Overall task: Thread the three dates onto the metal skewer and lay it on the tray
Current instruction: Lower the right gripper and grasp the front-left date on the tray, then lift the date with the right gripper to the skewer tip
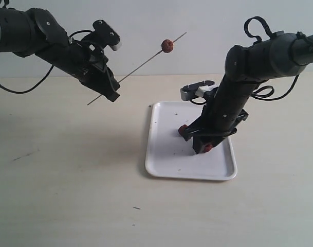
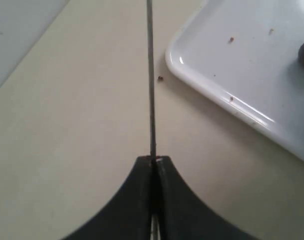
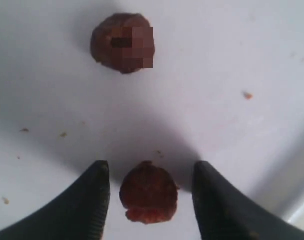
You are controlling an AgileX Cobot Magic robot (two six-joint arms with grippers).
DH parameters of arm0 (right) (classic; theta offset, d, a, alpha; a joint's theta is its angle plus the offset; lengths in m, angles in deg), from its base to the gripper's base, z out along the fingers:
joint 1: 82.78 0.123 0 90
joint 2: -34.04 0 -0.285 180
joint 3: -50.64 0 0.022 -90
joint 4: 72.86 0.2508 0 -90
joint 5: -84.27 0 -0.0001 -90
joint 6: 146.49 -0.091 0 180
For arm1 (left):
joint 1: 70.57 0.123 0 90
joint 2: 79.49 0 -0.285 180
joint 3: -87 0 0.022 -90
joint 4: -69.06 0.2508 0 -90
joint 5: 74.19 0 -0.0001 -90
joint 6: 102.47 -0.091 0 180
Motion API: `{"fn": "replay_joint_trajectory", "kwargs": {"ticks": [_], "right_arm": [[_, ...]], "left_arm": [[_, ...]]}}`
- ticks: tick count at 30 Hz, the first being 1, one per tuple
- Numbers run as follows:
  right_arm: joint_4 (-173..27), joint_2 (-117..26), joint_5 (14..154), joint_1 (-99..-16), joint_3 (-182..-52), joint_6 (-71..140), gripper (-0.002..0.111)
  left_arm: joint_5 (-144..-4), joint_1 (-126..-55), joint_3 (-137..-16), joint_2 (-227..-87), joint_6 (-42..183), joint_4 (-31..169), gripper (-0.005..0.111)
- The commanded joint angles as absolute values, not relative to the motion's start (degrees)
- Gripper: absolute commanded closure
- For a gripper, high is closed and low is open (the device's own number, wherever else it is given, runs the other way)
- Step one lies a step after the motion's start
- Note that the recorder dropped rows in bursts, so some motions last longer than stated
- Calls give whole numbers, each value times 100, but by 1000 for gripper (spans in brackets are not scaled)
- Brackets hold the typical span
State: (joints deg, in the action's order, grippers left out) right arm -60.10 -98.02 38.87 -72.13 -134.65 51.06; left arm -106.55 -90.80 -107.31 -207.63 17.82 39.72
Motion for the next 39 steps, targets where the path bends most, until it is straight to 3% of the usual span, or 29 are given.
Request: {"fn": "replay_joint_trajectory", "kwargs": {"ticks": [1, 6, 12, 21, 30, 39], "right_arm": [[-5941, -9766, 3750, -7208, -13443, 4949, 67], [-5953, -9766, 3712, -7208, -13443, 4835, 88], [-5968, -9590, 3206, -7281, -13550, 5270, 88], [-5313, -9240, 1431, -8103, -15080, 5711, 88], [-3106, -9281, 1431, -9213, -15606, 6635, 88], [-2560, -9709, 1431, -9650, -15606, 6948, 88]], "left_arm": [[-10599, -9053, -10766, -20697, 1827, 3974, 107], [-10599, -9053, -10766, -20697, 1827, 3974, 107], [-10599, -9053, -10766, -20697, 1649, 4103, 107], [-10410, -9053, -10694, -21050, 402, 3830, 107], [-10251, -9053, -10506, -21174, -831, 2839, 107], [-10314, -9124, -10506, -21174, -1319, 2523, 107]]}}
